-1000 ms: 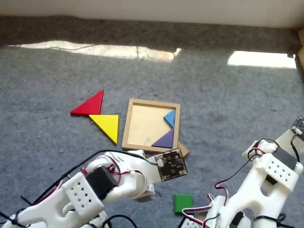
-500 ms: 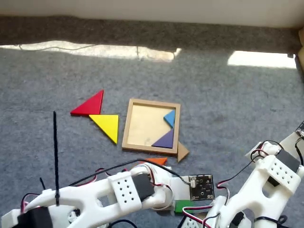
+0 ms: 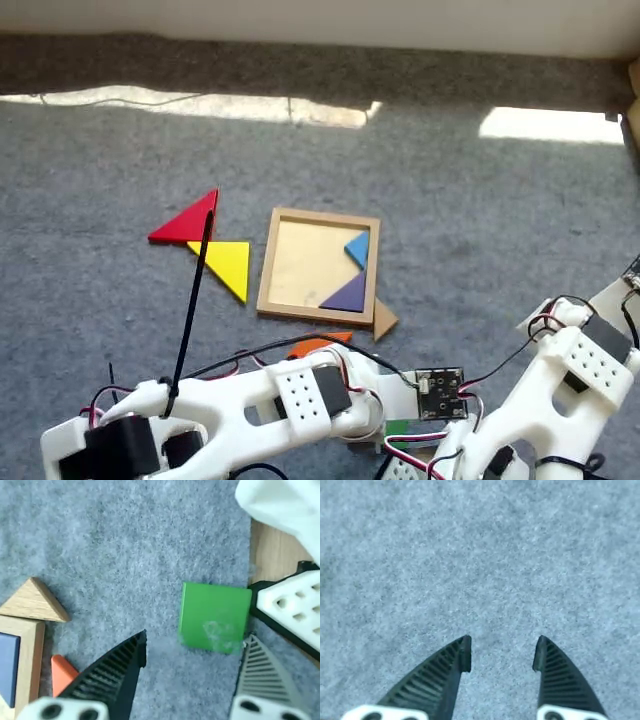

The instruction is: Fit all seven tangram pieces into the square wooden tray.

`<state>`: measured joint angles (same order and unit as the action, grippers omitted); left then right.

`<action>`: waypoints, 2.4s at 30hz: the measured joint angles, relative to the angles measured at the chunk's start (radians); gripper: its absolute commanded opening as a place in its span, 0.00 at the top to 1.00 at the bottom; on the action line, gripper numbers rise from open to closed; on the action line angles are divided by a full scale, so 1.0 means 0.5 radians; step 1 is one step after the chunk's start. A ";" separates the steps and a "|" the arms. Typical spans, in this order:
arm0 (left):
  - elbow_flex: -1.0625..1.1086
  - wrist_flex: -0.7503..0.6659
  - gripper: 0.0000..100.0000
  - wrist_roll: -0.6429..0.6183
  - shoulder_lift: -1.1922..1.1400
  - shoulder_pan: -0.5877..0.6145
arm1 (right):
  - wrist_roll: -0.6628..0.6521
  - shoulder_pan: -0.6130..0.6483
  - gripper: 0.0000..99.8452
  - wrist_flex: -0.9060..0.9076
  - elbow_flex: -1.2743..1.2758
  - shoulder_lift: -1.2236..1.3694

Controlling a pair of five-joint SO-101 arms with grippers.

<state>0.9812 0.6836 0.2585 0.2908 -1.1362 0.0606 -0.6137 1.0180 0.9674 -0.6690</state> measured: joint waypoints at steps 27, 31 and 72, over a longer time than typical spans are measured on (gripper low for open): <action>-0.132 -0.006 0.83 -0.003 -0.206 0.000 | 0.000 -0.003 0.79 0.000 0.000 0.000; -0.160 0.003 0.81 0.000 -0.209 0.003 | 0.000 -0.003 0.79 0.000 0.000 0.000; -0.562 -0.006 0.76 -0.801 -0.589 0.233 | 0.000 -0.003 0.79 0.000 0.000 0.000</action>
<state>0.7004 0.6805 -0.1419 -0.0038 -1.0196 0.0606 -0.6153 1.0180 0.9674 -0.6690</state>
